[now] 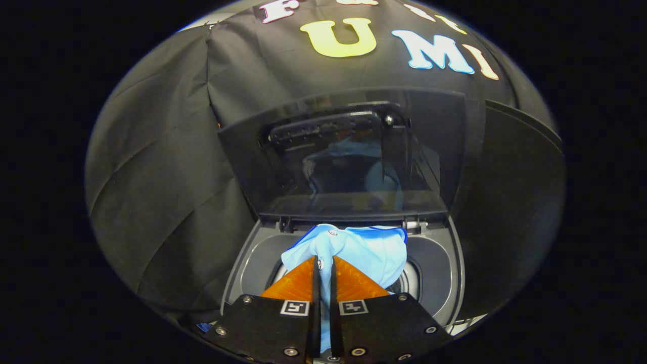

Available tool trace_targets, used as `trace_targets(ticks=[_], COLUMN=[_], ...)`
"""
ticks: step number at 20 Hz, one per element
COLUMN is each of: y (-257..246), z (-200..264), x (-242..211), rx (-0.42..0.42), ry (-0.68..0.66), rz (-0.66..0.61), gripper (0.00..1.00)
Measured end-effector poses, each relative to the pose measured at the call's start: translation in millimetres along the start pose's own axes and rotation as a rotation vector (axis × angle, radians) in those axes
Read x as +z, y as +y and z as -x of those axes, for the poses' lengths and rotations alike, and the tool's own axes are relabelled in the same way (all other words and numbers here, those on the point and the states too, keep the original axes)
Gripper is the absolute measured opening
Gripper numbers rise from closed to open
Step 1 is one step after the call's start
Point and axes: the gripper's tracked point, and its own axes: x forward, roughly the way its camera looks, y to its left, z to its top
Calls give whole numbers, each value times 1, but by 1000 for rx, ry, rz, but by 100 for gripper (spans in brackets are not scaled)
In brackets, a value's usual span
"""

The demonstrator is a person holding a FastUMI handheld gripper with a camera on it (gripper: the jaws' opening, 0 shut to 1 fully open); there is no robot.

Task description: Put the clothes into the washing machine and then close the washing machine lid.

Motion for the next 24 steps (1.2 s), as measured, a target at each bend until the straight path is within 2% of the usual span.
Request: trace_targets(ticks=[4,5,6,7,11,15,24], y=[-1,0,1,3,2,10,35], z=[-4,-3,-1,-1,5,18,68], x=[-18,-20,-17,-19,-12,10,101], rx=[-21,-24,-24,-27,-49,-43,-29], ry=[51,51,42,40,6,-88,-391], rz=[10,18,25,38,74,94,183], gripper=[13,17,27,32,96,96,96])
